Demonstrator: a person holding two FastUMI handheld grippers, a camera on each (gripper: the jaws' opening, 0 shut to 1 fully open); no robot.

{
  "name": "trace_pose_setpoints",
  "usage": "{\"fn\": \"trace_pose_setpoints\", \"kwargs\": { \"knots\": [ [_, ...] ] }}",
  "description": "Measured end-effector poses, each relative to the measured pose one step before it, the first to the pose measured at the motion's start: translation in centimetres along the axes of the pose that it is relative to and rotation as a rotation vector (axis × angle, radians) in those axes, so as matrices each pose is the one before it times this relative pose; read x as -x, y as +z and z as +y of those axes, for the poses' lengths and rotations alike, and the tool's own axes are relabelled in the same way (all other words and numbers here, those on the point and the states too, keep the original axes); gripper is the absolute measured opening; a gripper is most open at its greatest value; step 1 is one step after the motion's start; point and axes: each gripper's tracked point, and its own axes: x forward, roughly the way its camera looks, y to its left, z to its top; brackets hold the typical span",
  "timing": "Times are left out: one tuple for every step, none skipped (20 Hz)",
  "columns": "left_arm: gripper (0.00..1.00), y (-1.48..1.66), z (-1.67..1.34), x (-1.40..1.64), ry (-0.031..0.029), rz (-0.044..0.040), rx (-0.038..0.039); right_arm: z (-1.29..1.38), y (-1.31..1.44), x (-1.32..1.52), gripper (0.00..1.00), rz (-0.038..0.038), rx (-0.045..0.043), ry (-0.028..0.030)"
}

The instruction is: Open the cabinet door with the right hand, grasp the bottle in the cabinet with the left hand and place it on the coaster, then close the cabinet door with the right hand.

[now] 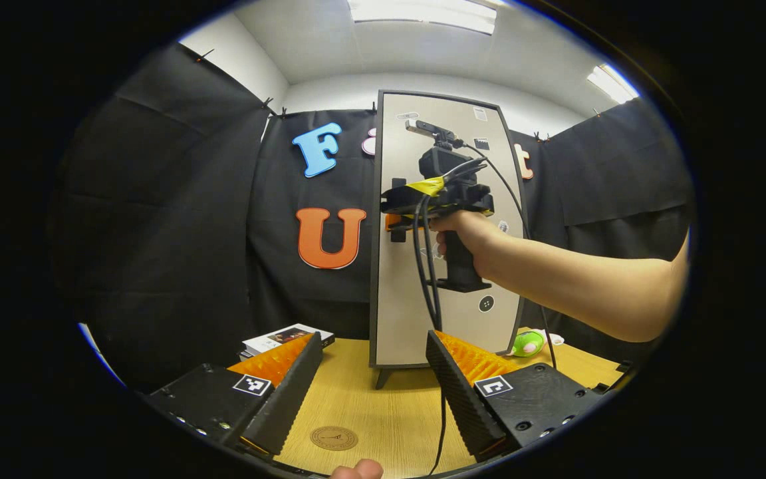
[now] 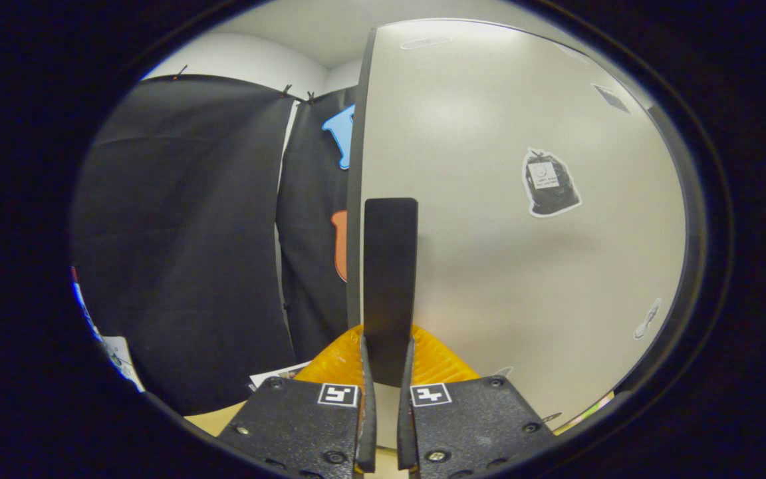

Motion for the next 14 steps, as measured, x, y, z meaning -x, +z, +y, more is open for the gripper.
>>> {"fn": "trace_pose_setpoints", "kwargs": {
  "knots": [
    [0.95,-0.026,0.088,0.093,0.003,0.00063,0.00018,0.349,0.085,1.118,0.15,0.00156,-0.01042,0.01761],
    [0.95,-0.118,0.227,0.071,0.00402,0.00267,-0.00009,0.378,0.171,1.3,0.14,0.00085,-0.00592,0.01606],
    [0.95,-0.121,0.12,0.031,0.00318,0.00353,-0.00004,0.105,-0.07,1.396,0.14,-0.00002,0.00304,0.01431],
    [0.95,-0.008,0.108,0.043,0.0036,0.00108,-0.00049,0.069,-0.065,1.358,0.14,-0.00333,0.00375,0.0121],
    [0.95,0.05,0.14,0.104,0.0041,-0.00095,-0.00111,0.147,-0.139,1.182,0.14,-0.00375,0.00331,0.01142],
    [0.95,0.123,0.086,0.116,0.00366,-0.00148,-0.00154,0.084,-0.097,1.137,0.14,-0.00225,-0.00104,0.01123],
    [0.95,0.048,0.058,0.081,0.00376,0.00069,-0.00178,0.114,-0.068,1.273,0.14,-0.00004,-0.00591,0.01171],
    [0.95,0.014,0.074,0.1,0.00198,-0.00154,-0.0014,0.051,-0.002,1.21,0.14,-0.00122,-0.00295,0.00788],
    [0.95,0.083,0.016,0.099,0.00135,-0.0017,-0.00196,-0.007,-0.042,1.136,0.14,-0.00257,0.00624,0.00659],
    [0.95,0.036,-0.018,0.196,0.00135,0.00042,-0.00238,0.032,0.006,1.184,0.14,-0.00199,0.00667,0.00622],
    [0.95,-0.043,-0.086,0.079,-0.0003,0.00048,-0.0013,0.097,-0.094,1.144,0.14,-0.00071,0.00372,0.00494],
    [0.95,0.032,-0.18,0.115,-0.00234,0.00009,0.00012,-0.039,-0.031,1.192,0.14,-0.00055,0.0014,0.00385],
    [0.95,0.038,-0.21,0.117,-0.00352,-0.00003,0.00014,-0.027,-0.122,1.259,0.14,-0.00067,-0.00074,0.00476],
    [0.95,-0.057,-0.232,0.018,-0.00377,0.00093,-0.00061,-0.137,-0.016,1.246,0.14,-0.00051,-0.00225,0.00303]
  ]
}}
